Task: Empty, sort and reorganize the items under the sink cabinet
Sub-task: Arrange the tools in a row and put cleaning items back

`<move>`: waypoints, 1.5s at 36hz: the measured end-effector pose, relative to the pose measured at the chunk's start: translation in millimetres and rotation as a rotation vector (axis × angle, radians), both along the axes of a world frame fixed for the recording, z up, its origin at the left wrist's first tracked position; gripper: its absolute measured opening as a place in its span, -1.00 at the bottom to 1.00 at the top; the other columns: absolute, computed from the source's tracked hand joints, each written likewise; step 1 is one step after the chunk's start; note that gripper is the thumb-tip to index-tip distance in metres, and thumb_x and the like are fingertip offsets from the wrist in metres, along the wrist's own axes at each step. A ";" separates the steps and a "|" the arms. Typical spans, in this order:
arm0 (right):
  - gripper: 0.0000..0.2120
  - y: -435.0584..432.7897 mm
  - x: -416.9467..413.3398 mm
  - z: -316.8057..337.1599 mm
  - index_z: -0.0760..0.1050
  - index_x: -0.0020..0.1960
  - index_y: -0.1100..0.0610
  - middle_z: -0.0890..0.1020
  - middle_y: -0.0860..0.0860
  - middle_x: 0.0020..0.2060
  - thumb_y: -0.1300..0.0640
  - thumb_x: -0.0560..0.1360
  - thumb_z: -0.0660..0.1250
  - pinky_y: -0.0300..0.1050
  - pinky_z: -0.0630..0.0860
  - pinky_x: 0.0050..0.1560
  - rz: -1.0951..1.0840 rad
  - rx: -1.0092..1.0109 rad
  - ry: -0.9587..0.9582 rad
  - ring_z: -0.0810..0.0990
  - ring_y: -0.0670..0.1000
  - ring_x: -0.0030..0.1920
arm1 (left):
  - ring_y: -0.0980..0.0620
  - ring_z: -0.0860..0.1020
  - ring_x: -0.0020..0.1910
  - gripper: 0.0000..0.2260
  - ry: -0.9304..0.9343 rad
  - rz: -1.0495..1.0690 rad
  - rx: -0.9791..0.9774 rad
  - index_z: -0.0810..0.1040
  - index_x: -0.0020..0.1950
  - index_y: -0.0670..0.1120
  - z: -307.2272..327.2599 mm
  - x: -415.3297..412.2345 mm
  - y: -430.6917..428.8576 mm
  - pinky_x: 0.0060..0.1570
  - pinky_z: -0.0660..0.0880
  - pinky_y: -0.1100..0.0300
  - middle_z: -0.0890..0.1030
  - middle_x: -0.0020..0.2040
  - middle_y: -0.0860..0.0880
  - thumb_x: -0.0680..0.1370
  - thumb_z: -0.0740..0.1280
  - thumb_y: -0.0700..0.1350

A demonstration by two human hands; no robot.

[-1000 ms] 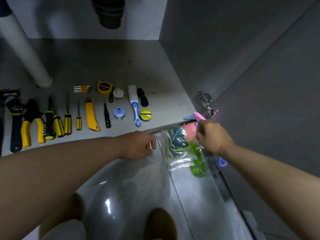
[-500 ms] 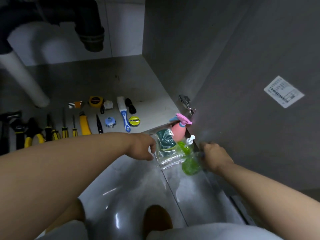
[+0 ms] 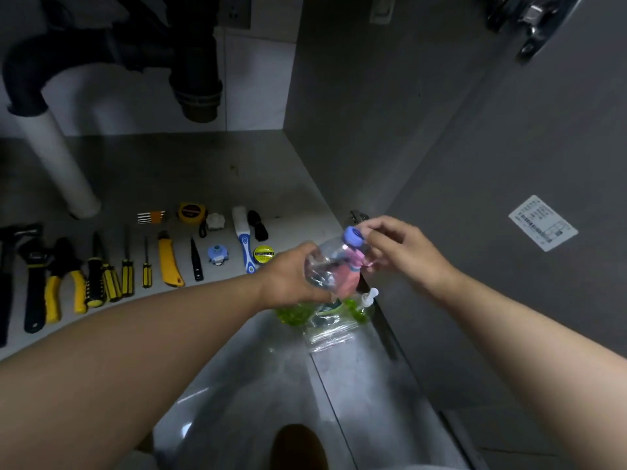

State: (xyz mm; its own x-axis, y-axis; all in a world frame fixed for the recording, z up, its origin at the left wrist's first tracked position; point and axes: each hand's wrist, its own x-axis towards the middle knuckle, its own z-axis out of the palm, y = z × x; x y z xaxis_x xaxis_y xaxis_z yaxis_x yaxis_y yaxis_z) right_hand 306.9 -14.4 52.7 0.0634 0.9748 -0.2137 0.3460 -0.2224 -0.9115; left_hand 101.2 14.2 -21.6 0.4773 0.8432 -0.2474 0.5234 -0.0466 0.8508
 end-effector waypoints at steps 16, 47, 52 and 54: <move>-0.70 -0.3 40.0 -140.4 0.60 0.16 0.10 0.56 0.15 0.15 0.29 0.48 0.26 -0.07 0.51 0.19 0.297 -0.338 -1.148 0.60 0.19 0.17 | 0.02 0.65 0.05 -0.40 -0.083 0.231 -0.183 0.45 0.21 0.04 -38.4 -39.4 9.0 0.16 0.60 -0.03 0.65 0.09 -0.02 0.30 0.66 0.07; -0.72 253.8 -26.1 -57.6 0.56 0.21 0.22 0.59 0.27 0.21 0.11 0.58 0.29 -0.04 0.50 0.17 -0.019 0.116 -1.008 0.56 0.27 0.25 | 0.19 0.59 0.03 -0.43 -0.336 0.752 -0.121 0.45 0.19 0.17 -57.7 -100.4 75.6 -0.18 0.42 0.24 0.62 0.07 0.10 0.30 0.59 0.26; -0.72 272.8 -21.7 -81.6 0.58 0.22 0.17 0.61 0.22 0.21 0.15 0.52 0.35 -0.05 0.51 0.21 -0.108 0.078 -0.976 0.56 0.24 0.27 | 0.20 0.64 0.00 -0.50 -0.348 0.756 -0.096 0.51 0.10 0.23 -69.5 -110.5 81.7 -0.18 0.50 0.23 0.66 0.03 0.12 0.27 0.63 0.22; -0.70 273.3 -16.4 -90.1 0.55 0.25 0.16 0.61 0.20 0.23 0.18 0.52 0.34 -0.07 0.48 0.23 -0.109 0.090 -0.958 0.54 0.25 0.29 | 0.16 0.65 0.04 -0.41 -0.359 0.739 -0.093 0.53 0.22 0.17 -73.1 -110.9 81.0 -0.12 0.54 0.19 0.67 0.07 0.10 0.26 0.64 0.21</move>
State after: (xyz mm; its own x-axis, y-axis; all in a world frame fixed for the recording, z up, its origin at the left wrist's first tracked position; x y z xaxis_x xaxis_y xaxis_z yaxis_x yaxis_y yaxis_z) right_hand 290.5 258.9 -37.5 0.2634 0.9633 0.0508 0.9327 -0.2409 -0.2684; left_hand -9.7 95.2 -94.6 -0.1287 0.9542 -0.2701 0.0870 0.2822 0.9554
